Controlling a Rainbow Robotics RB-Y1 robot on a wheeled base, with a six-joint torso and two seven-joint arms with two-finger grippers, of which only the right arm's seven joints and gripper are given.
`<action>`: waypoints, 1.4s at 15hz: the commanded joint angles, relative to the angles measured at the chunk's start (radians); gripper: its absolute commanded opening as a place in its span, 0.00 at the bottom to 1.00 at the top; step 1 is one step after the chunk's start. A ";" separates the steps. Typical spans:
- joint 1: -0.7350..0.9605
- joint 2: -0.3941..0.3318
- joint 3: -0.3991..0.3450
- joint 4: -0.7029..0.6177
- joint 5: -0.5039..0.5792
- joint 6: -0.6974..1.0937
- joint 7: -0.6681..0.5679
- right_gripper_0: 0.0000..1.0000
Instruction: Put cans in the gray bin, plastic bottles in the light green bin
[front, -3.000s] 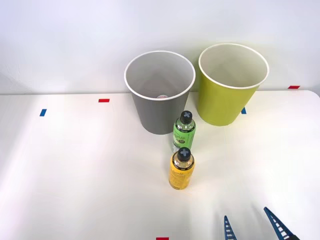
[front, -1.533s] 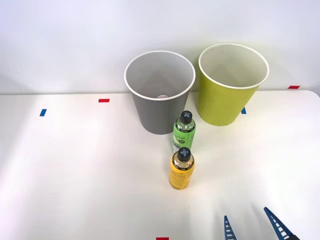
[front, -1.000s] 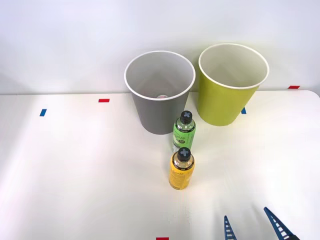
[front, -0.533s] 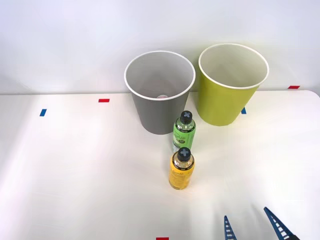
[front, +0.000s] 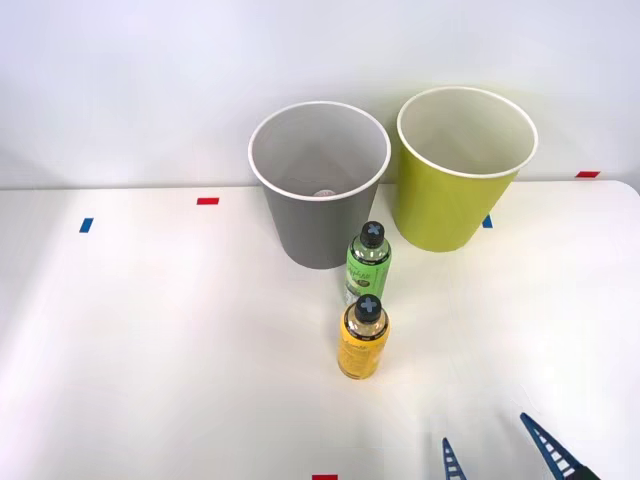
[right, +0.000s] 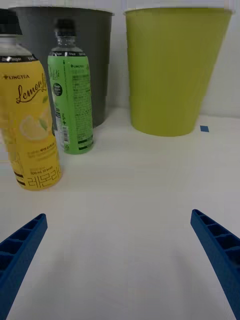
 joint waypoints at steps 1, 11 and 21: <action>-0.047 -0.134 0.079 -0.050 -0.037 -0.001 0.008 1.00; -0.427 -0.290 0.344 -0.052 -0.340 0.093 0.101 1.00; -0.668 -0.206 0.383 0.109 -0.451 0.151 0.182 1.00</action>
